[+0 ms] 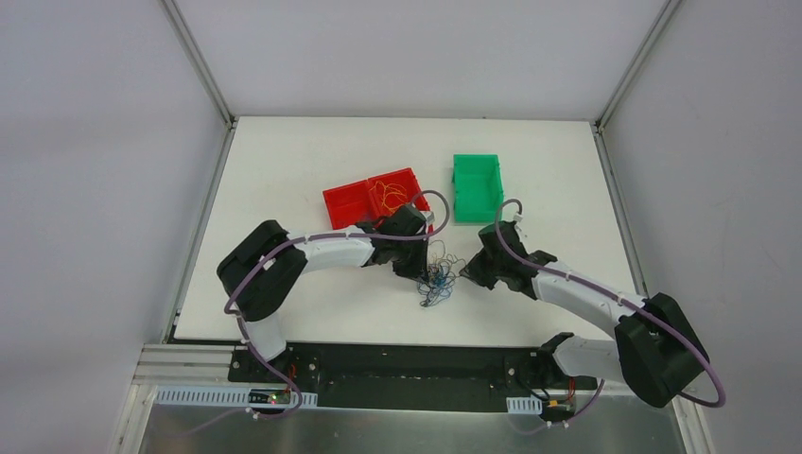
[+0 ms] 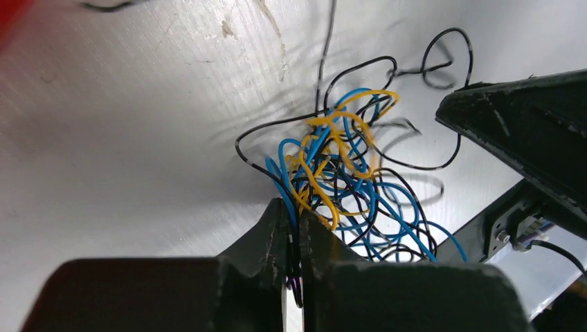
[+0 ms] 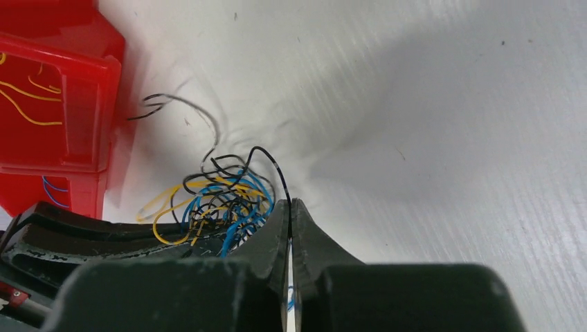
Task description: Untangle the cables
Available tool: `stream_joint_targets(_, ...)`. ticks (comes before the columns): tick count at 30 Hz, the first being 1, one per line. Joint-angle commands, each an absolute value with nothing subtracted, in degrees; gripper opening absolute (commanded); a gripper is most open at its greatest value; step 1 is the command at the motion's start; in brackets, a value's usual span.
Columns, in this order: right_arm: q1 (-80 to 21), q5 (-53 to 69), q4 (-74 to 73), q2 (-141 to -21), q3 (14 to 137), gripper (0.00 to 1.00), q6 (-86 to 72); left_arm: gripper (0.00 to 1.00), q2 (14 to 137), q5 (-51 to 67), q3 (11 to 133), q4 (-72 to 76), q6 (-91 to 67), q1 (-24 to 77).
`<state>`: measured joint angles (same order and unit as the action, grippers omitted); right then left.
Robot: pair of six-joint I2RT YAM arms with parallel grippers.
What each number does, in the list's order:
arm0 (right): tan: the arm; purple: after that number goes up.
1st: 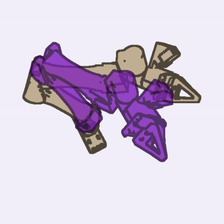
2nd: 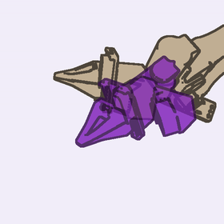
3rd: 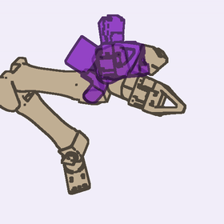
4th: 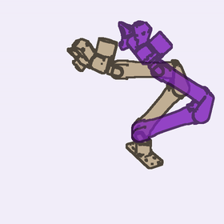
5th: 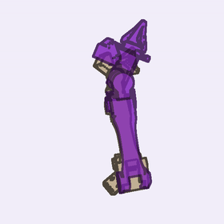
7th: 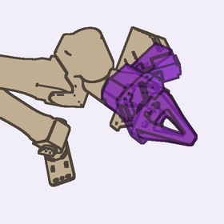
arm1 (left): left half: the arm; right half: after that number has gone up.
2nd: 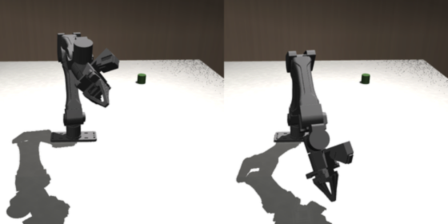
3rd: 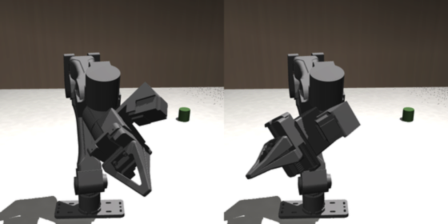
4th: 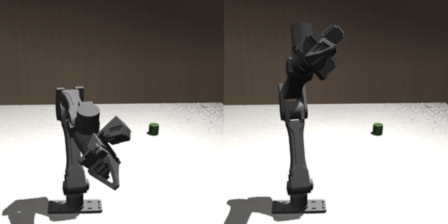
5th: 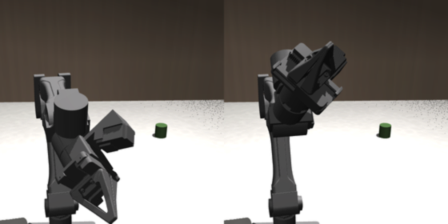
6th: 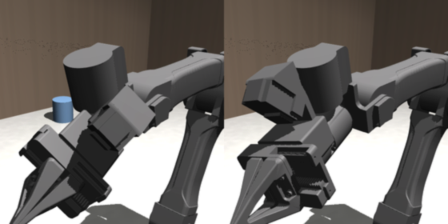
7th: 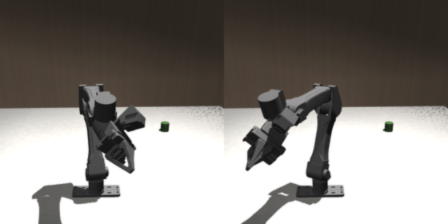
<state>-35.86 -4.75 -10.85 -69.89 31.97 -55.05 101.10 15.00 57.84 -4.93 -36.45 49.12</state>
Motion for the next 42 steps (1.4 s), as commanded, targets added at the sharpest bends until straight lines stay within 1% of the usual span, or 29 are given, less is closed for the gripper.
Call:
stream_joint_targets(1, -34.2, -7.0, -12.6, -66.5, 33.2, 0.0, -54.4, 0.0, 98.5, 12.5, 58.4, -3.2, -36.7, 49.3)
stream_joint_targets(4, -30.3, -8.6, -18.2, -60.9, 33.1, 0.0, -52.0, 0.0, 94.6, 9.5, 55.6, -4.8, -35.8, 48.9)
stream_joint_targets(6, -26.4, -9.3, -22.9, -55.0, 33.0, 0.0, -49.1, 0.0, 90.5, 8.1, 53.8, -7.1, -34.6, 48.4)
stream_joint_targets(11, -12.2, -11.9, -34.9, -44.0, 35.9, 0.0, -41.2, 0.0, 78.7, 3.4, 46.7, -13.6, -33.1, 46.9)
stream_joint_targets(14, -3.5, -15.8, -41.1, -42.1, 40.2, 0.0, -37.8, 0.0, 70.6, 0.4, 42.1, -18.3, -33.4, 45.4)
stream_joint_targets(17, 3.5, -18.7, -44.9, -43.4, 43.8, 0.0, -36.5, 0.0, 63.0, -1.5, 38.1, -23.2, -34.5, 41.9)
stream_joint_targets(20, 9.9, -16.1, -45.2, -45.4, 45.7, 0.0, -35.7, 0.0, 55.9, -1.2, 35.2, -27.7, -35.7, 36.3)
stream_joint_targets(23, 11.0, -10.7, -44.1, -47.5, 46.4, 0.0, -36.5, 0.0, 50.5, -2.7, 33.9, -31.2, -37.6, 33.1)
stream_joint_targets(26, 11.9, -13.0, -44.3, -48.5, 46.5, 0.0, -38.4, 0.0, 46.6, -8.0, 33.9, -36.3, -42.7, 30.3)
stream_joint_targets(27, 12.1, -11.8, -43.9, -48.4, 46.4, 0.0, -38.1, 0.0, 45.1, -8.1, 33.5, -36.6, -43.5, 29.5)
stream_joint_targets(29, 12.1, -3.7, -40.5, -47.9, 44.9, 0.0, -35.3, 0.0, 42.2, -6.1, 32.4, -34.2, -43.1, 29.1)
stream_joint_targets(30, 12.1, 3.0, -38.2, -47.6, 43.8, 0.0, -33.9, 0.0, 40.8, -3.4, 31.5, -31.5, -41.5, 29.0)
stream_joint_targets(31, 11.9, 7.8, -37.0, -47.3, 42.9, 0.03, -33.0, 0.0, 39.7, 0.0, 30.8, -28.9, -39.8, 29.0)
stream_joint_targets(32, 11.7, 11.9, -35.9, -47.0, 41.9, 0.12, -32.4, 0.0, 39.0, 2.8, 30.5, -26.7, -38.6, 29.0)
stream_joint_targets(33, 11.1, 14.0, -35.1, -46.5, 40.9, 0.3, -32.0, 0.0, 39.0, 5.6, 30.5, -25.1, -37.4, 29.0)
stream_joint_targets(34, 10.5, 15.2, -34.8, -45.8, 40.1, 0.5, -31.9, 0.0, 39.3, 8.1, 30.7, -23.7, -36.2, 29.0)
stream_joint_targets(35, 9.4, 15.9, -34.5, -45.1, 39.2, 0.67, -31.9, 0.0, 39.8, 10.3, 31.1, -22.7, -35.4, 29.1)
stream_joint_targets(36, 8.0, 16.6, -33.8, -43.9, 38.4, 0.72, -32.1, 0.0, 40.6, 12.4, 31.4, -21.7, -34.6, 29.1)
stream_joint_targets(37, 6.4, 17.0, -33.2, -42.7, 37.5, 0.74, -32.8, 0.0, 41.3, 14.9, 31.9, -20.4, -34.0, 29.2)
stream_joint_targets(42, -8.7, 16.1, -26.3, -40.2, 33.6, 0.73, -43.5, 0.0, 45.1, 18.6, 33.1, -16.8, -32.6, 31.1)
